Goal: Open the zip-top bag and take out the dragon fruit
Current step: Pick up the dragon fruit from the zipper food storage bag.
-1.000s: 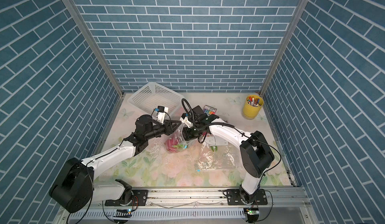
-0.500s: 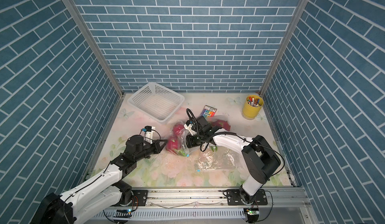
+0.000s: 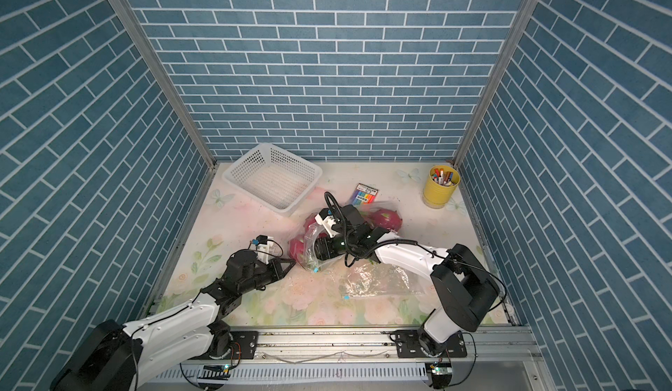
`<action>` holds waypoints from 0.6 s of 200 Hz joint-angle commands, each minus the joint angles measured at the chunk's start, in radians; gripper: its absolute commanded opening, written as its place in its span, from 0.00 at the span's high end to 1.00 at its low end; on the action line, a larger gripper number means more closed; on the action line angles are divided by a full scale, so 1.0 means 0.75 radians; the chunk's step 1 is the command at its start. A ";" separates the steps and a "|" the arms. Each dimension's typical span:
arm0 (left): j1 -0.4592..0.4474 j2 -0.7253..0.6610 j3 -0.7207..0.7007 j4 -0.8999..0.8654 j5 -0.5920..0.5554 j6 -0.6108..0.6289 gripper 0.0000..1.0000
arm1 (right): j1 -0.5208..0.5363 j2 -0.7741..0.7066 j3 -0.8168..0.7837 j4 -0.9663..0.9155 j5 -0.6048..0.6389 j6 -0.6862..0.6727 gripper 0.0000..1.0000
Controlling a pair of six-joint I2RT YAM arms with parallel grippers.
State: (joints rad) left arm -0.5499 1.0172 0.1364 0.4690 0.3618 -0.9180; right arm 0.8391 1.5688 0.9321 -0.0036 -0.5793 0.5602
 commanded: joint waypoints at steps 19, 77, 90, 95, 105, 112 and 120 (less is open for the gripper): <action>-0.075 0.156 0.007 0.307 -0.027 -0.086 0.99 | 0.037 0.069 0.038 0.056 -0.012 0.059 0.46; -0.103 0.259 0.039 0.369 -0.059 -0.104 0.99 | 0.039 0.104 0.002 -0.051 0.117 0.036 0.53; -0.102 0.255 0.030 0.341 -0.076 -0.105 1.00 | 0.040 0.104 -0.003 -0.092 0.175 0.029 0.60; -0.102 0.250 0.027 0.329 -0.081 -0.104 1.00 | 0.041 0.100 -0.005 -0.106 0.199 0.025 0.62; -0.103 0.237 0.018 0.296 -0.100 -0.097 1.00 | 0.040 0.087 -0.017 -0.132 0.253 0.015 0.67; -0.101 0.222 0.011 0.281 -0.116 -0.095 1.00 | 0.041 0.078 -0.022 -0.152 0.278 0.005 0.69; -0.103 0.209 0.003 0.268 -0.131 -0.092 1.00 | 0.041 0.066 -0.027 -0.170 0.300 -0.006 0.72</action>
State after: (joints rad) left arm -0.6205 1.2034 0.1467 0.6907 0.3099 -0.9955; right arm 0.8639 1.6333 0.9318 -0.0574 -0.4553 0.5686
